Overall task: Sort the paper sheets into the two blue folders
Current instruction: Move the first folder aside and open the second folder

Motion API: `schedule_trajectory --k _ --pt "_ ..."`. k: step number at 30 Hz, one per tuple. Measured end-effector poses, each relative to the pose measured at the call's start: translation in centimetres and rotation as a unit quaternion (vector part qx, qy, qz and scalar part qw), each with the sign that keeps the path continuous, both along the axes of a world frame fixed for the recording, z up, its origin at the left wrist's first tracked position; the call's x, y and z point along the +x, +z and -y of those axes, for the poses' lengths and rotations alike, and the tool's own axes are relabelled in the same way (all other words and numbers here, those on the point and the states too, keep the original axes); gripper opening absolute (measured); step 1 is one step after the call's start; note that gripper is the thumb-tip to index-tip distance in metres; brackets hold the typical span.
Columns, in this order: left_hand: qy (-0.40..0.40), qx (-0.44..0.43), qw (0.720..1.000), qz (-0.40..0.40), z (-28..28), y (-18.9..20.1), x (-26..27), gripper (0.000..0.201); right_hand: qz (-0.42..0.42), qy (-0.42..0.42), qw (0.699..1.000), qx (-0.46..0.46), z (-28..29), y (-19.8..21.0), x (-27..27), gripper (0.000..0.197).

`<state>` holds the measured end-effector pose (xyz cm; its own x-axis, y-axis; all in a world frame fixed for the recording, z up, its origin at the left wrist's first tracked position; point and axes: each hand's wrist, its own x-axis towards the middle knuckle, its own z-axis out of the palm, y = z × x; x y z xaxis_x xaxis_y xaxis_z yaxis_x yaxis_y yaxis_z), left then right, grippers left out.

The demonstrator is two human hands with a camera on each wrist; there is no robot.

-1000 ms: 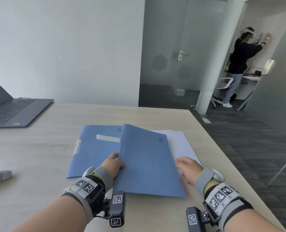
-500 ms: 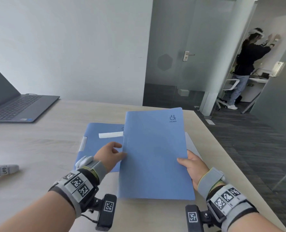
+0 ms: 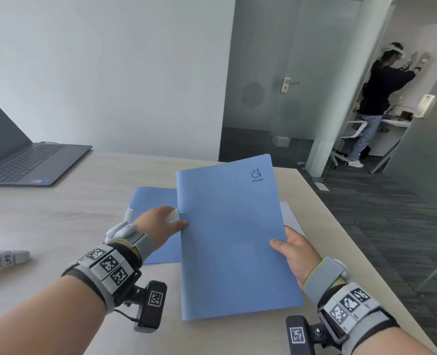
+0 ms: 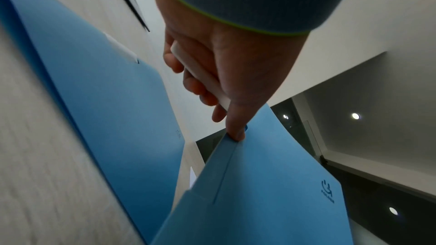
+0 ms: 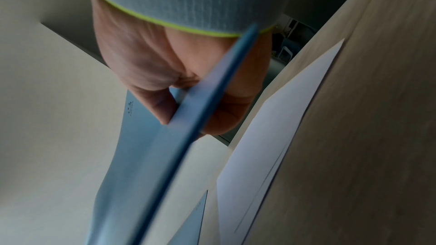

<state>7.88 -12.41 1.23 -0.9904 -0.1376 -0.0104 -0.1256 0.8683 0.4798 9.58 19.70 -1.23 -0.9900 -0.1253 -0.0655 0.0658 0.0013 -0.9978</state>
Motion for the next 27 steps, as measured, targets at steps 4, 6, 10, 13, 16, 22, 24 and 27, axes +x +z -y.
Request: schedule_trajectory --k 4,6,10,13,16,22,24,27 --pt "0.005 0.094 0.995 0.013 -0.4 0.0 0.4 0.033 0.001 -0.002 1.0 0.004 -0.2 0.0 0.2 0.031" --pt "0.005 0.19 0.981 0.027 -0.6 -0.5 0.3 0.024 0.002 -0.002 1.0 -0.001 -0.2 -0.1 0.2 0.031" --pt "0.046 0.451 0.889 0.063 -2.1 -1.6 0.3 0.017 0.004 -0.008 1.0 -0.013 0.1 -0.4 0.0 0.031" --pt "0.08 0.517 0.85 0.06 -3.1 -1.9 0.7 0.031 0.008 -0.018 1.0 -0.02 0.3 -0.7 0.1 0.032" --pt "0.087 0.561 0.821 0.062 -3.5 -2.1 1.0 0.046 0.016 -0.025 0.999 -0.018 0.6 -1.1 0.1 0.034" --pt "0.081 0.551 0.825 0.096 -3.2 -2.6 1.0 0.046 0.042 -0.026 0.999 -0.006 1.0 -1.8 0.4 0.034" --pt "0.085 0.449 0.884 0.095 -2.4 -2.6 1.0 0.055 0.058 -0.014 0.998 0.004 1.1 -2.0 0.4 0.033" --pt "0.103 0.252 0.961 0.053 0.1 -3.0 0.5 0.054 0.085 -0.007 0.995 0.046 1.5 -2.5 0.1 0.032"
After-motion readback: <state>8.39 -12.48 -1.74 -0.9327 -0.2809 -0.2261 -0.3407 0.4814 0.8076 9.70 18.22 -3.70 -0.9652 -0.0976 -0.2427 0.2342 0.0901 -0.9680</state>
